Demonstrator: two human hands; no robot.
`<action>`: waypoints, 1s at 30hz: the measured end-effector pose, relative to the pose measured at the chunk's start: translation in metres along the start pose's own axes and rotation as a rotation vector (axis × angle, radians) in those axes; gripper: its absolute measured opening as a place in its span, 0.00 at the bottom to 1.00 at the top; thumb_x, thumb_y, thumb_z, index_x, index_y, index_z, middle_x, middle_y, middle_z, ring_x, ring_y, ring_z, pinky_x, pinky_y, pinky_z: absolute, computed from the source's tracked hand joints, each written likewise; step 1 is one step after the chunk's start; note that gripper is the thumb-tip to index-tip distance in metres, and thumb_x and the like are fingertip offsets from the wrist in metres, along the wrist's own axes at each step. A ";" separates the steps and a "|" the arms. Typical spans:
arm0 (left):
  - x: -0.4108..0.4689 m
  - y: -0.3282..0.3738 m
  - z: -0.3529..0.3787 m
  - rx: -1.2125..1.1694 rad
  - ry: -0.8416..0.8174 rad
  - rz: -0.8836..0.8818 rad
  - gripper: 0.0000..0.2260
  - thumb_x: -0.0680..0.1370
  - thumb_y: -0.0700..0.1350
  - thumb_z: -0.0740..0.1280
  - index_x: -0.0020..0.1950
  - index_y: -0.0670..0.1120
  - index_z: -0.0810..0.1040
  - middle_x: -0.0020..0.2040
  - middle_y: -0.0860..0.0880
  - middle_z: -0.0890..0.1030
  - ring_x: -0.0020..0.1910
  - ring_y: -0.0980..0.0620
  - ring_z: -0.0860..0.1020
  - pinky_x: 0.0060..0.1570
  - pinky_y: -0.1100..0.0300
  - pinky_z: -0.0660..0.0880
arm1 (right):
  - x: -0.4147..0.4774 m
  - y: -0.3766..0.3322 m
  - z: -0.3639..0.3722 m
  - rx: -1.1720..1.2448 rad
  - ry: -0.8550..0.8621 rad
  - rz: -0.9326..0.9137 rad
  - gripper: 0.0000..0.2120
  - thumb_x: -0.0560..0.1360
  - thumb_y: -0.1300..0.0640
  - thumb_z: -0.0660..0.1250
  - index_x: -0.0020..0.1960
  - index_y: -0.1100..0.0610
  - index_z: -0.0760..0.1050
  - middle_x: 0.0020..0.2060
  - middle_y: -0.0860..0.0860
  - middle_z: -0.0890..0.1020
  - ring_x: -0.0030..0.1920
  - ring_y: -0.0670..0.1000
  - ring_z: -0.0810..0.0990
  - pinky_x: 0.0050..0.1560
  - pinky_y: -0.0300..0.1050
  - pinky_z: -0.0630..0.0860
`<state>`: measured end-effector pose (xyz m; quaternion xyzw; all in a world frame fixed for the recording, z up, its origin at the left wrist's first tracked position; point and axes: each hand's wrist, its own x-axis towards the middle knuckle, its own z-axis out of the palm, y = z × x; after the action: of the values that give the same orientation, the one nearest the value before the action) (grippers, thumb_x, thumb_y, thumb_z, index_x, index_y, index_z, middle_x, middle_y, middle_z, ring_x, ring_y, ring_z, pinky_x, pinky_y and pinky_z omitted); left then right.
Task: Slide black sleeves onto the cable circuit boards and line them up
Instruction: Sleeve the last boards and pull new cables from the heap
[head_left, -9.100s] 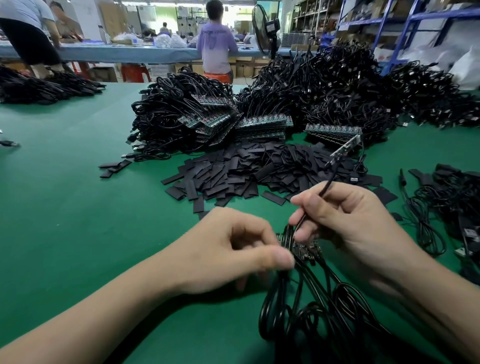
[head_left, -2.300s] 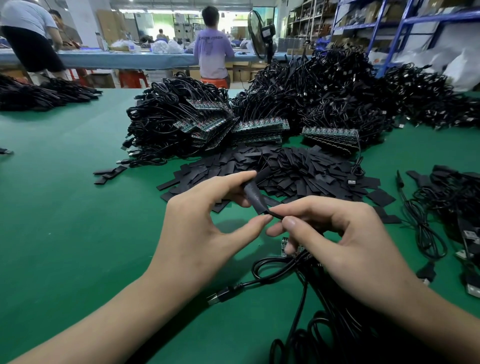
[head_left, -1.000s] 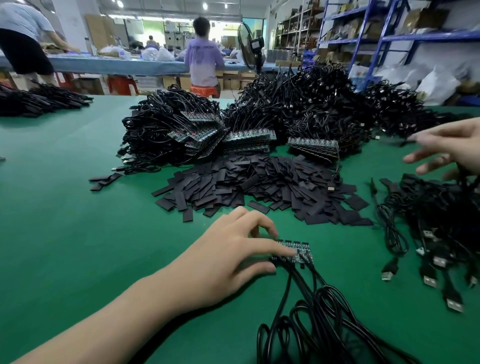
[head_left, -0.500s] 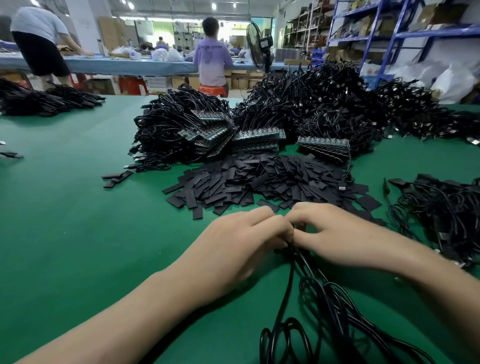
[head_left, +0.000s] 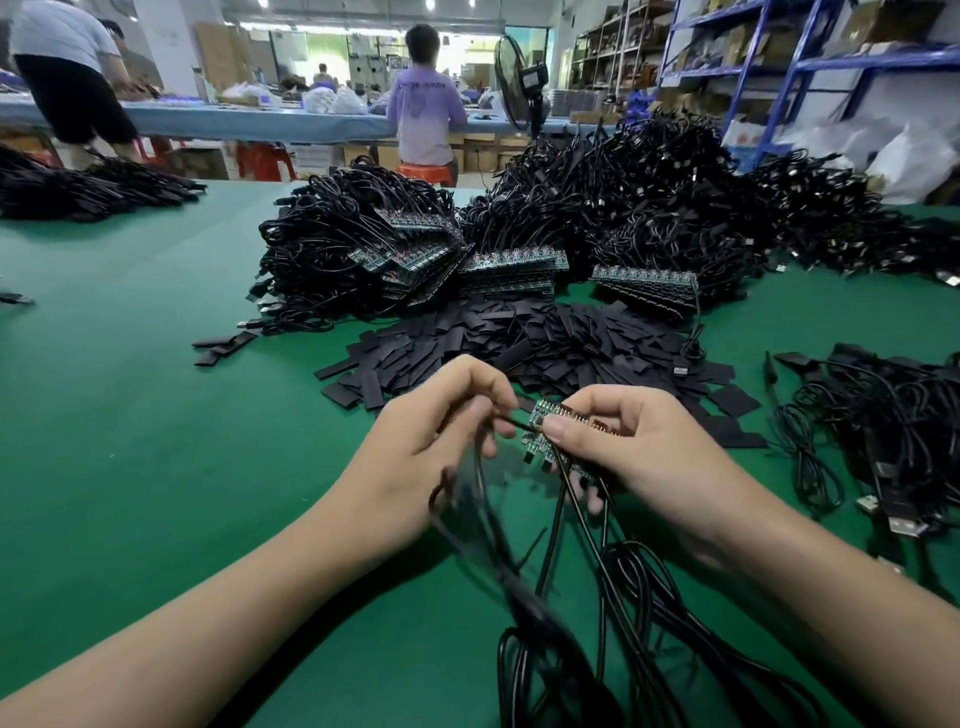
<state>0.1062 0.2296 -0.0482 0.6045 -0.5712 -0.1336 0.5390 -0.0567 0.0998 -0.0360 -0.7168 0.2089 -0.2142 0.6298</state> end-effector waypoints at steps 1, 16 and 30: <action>0.000 0.000 -0.004 -0.001 0.000 -0.028 0.10 0.86 0.41 0.59 0.53 0.52 0.77 0.43 0.51 0.82 0.43 0.50 0.79 0.48 0.57 0.75 | 0.000 0.001 0.000 -0.033 0.014 -0.011 0.04 0.76 0.55 0.74 0.43 0.53 0.84 0.33 0.53 0.84 0.28 0.49 0.80 0.27 0.41 0.76; -0.001 0.004 -0.011 -0.129 -0.181 -0.155 0.11 0.75 0.52 0.71 0.41 0.44 0.83 0.35 0.52 0.81 0.34 0.56 0.73 0.37 0.65 0.69 | -0.002 0.005 0.007 -0.327 0.039 -0.213 0.03 0.79 0.53 0.73 0.46 0.50 0.83 0.37 0.44 0.85 0.38 0.39 0.80 0.44 0.37 0.73; 0.004 0.005 -0.017 -0.268 -0.025 -0.187 0.05 0.74 0.50 0.73 0.39 0.51 0.85 0.33 0.56 0.81 0.35 0.59 0.76 0.40 0.70 0.72 | -0.003 0.006 0.008 -0.443 0.111 -0.178 0.06 0.77 0.47 0.74 0.44 0.48 0.82 0.40 0.44 0.86 0.39 0.41 0.81 0.45 0.44 0.77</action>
<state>0.1183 0.2363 -0.0363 0.5761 -0.4962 -0.2659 0.5927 -0.0547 0.1068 -0.0426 -0.8402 0.2213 -0.2568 0.4232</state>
